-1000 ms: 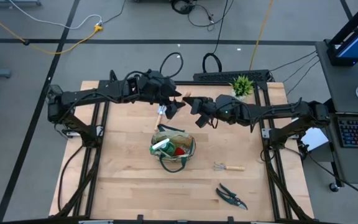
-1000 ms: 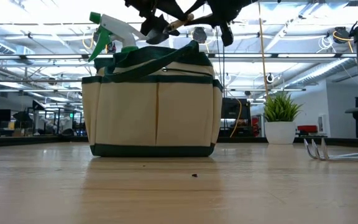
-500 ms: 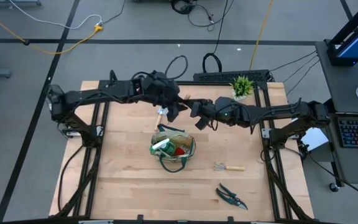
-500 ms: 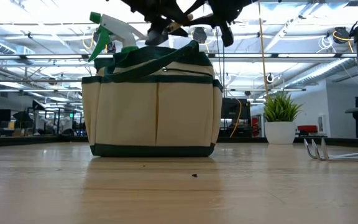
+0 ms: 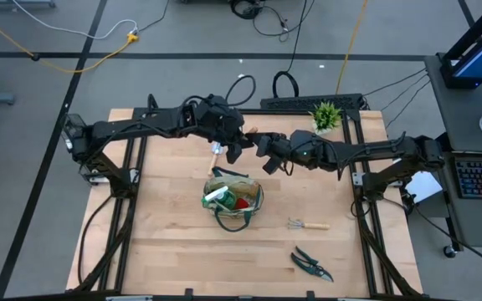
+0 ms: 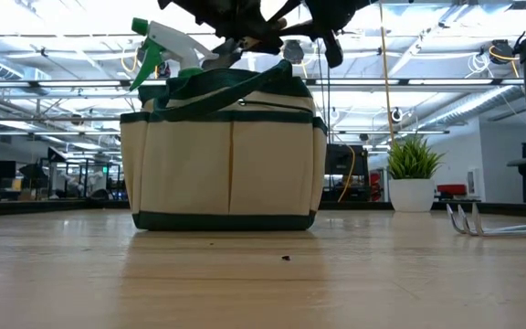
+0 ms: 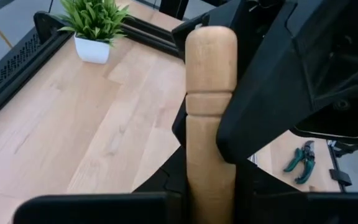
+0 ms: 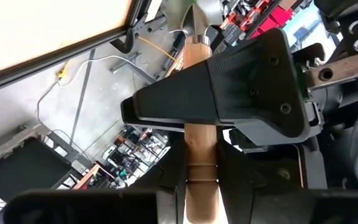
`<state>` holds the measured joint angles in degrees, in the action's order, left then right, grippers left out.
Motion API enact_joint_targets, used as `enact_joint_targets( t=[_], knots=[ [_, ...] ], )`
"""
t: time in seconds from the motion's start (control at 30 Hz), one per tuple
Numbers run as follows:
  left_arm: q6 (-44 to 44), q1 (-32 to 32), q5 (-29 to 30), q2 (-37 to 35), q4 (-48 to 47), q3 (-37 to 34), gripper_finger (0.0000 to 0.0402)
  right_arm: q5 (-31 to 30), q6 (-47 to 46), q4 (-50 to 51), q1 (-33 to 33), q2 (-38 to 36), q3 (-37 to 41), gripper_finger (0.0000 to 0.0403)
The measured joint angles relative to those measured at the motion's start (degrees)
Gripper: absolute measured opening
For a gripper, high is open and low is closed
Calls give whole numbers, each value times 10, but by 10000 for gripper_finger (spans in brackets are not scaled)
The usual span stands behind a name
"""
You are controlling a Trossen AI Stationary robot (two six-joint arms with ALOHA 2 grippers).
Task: Pick & Place Garden tools in Gardening bag
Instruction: Put the right brown trowel into the white gardening bag
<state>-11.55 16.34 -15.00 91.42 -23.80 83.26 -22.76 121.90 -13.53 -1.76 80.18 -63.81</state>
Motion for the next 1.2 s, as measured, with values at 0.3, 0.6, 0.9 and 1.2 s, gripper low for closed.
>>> enact_joint_targets(
  t=[0.3, 0.6, 0.9, 1.2],
  knots=[
    [-1, 0, 21, 0, 5, 0, 54, -31, -61, -2, -2, 0, 0, 75],
    [-4, -3, 70, 0, 6, 1, 53, -86, -89, -23, -25, 0, -1, 78],
    [-5, -3, 77, 0, -1, 1, 53, -68, -89, -20, -25, 0, -1, 79],
    [-5, -3, 93, 0, 0, 1, 53, -73, -87, -38, -42, 0, -1, 80]
  ],
)
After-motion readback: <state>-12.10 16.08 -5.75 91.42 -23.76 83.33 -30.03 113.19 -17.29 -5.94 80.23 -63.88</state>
